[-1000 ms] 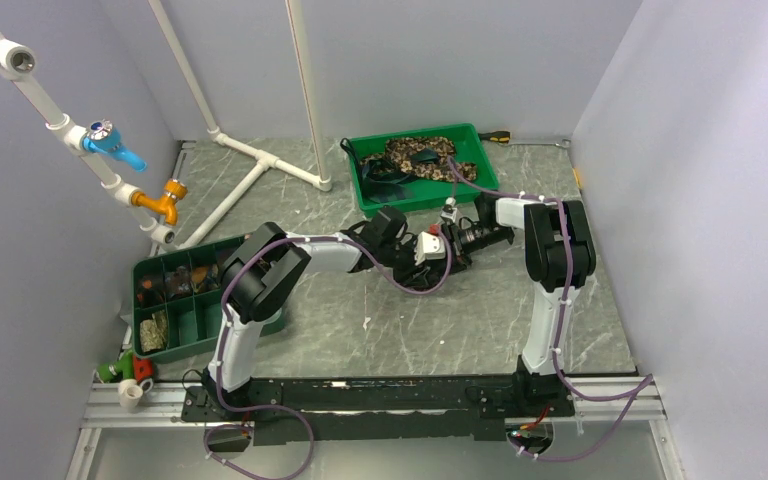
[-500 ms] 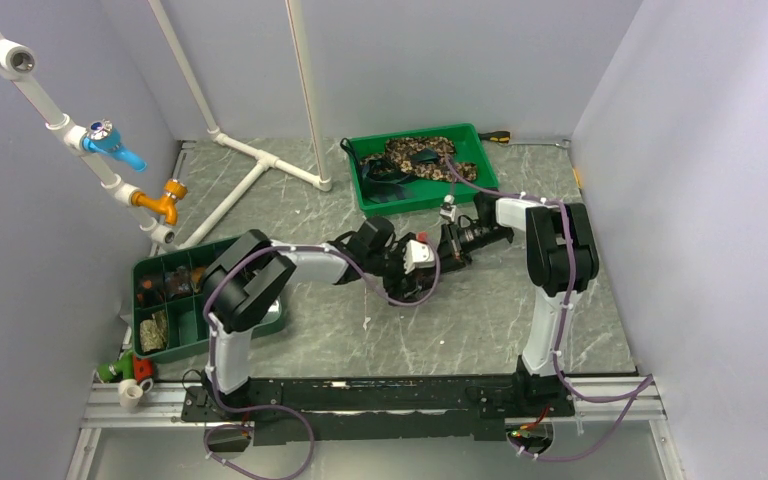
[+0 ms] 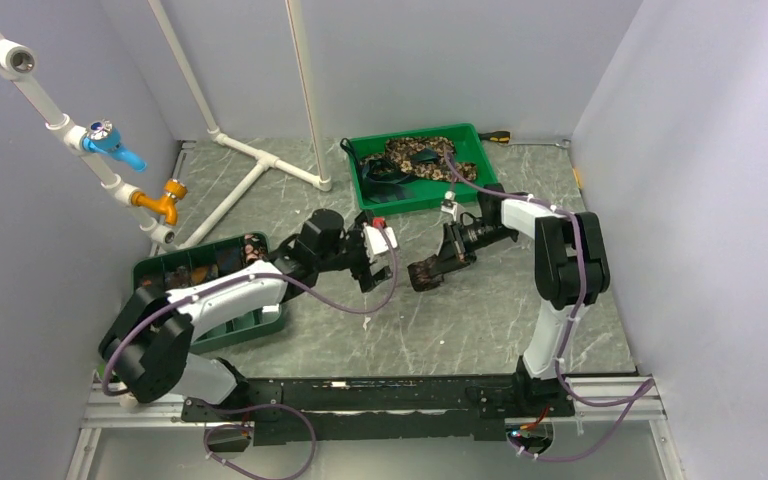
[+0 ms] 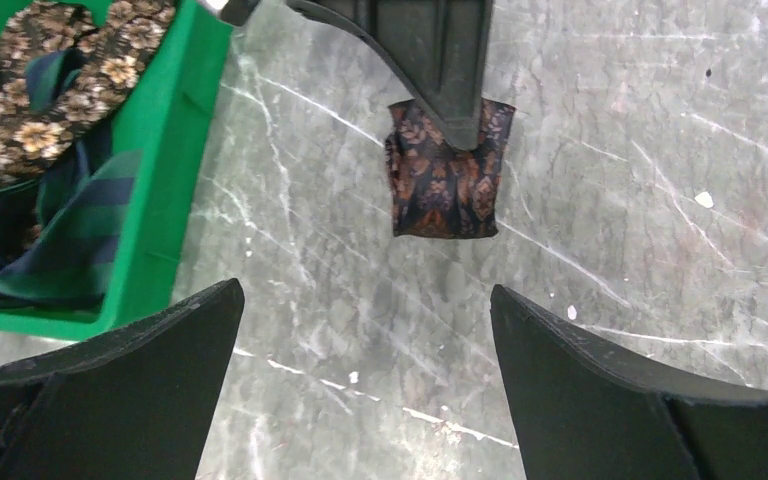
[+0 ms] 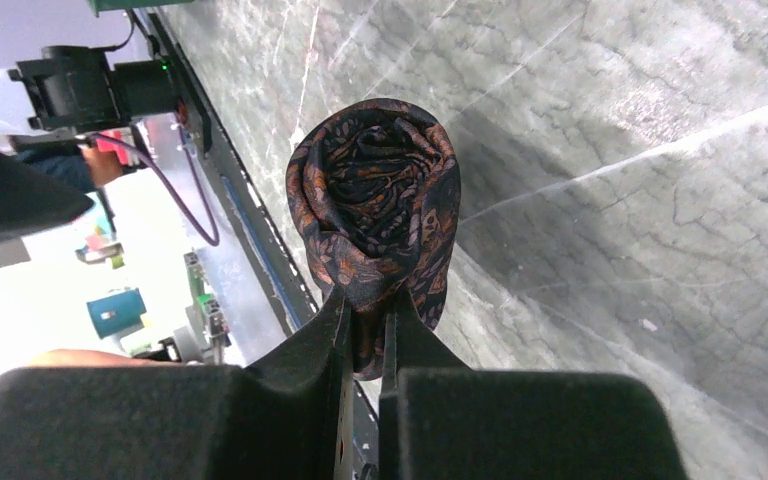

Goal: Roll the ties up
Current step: Pick up the tie at the center of the board, then place the tie in the storage box.

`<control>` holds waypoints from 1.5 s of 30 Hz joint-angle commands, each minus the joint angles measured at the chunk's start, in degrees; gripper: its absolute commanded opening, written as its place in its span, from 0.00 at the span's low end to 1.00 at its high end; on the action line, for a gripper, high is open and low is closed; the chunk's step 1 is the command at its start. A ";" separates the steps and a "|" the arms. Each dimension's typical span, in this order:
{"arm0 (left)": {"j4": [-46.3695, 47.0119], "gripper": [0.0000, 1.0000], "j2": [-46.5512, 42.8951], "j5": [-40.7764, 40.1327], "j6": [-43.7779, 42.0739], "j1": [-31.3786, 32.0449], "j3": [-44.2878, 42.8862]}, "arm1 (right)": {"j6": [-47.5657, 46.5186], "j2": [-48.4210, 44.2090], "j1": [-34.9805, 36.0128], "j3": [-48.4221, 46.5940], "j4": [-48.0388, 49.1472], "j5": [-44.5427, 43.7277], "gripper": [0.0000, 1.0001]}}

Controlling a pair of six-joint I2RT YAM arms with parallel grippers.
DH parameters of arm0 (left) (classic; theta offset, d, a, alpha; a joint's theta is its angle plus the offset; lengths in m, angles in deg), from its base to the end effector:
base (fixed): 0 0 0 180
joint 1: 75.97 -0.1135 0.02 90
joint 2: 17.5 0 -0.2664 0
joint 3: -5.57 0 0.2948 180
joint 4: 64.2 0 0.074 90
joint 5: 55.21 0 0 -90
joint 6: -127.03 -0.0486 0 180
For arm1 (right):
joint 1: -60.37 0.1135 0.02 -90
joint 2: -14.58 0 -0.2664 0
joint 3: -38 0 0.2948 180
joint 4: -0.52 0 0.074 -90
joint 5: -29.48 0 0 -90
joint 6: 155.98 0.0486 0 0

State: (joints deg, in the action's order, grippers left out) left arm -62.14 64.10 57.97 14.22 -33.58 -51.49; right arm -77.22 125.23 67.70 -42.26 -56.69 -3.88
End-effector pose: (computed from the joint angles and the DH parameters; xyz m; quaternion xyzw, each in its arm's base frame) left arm 0.2522 -0.2561 0.2092 0.5328 0.6260 -0.2572 0.5081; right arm 0.3642 0.0878 0.1130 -0.1518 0.8670 0.4734 0.0346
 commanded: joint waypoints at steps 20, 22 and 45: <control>-11.65 0.99 -19.83 6.33 -5.58 -1.05 -1.31 | 4.66 -20.38 7.33 -10.75 -0.34 2.26 0.00; -8.28 0.99 -17.85 2.67 -7.52 1.21 -0.88 | 7.37 -21.44 8.80 -10.28 2.57 2.69 0.00; -7.43 0.29 -6.51 -0.13 -11.95 4.89 -5.57 | 8.24 -24.72 15.60 -9.84 3.15 6.44 0.00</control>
State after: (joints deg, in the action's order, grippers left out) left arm -65.11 59.21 55.85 1.87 -29.29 -54.44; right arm -68.68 103.04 82.59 -51.26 -55.75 -1.41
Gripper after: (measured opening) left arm 0.446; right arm 0.085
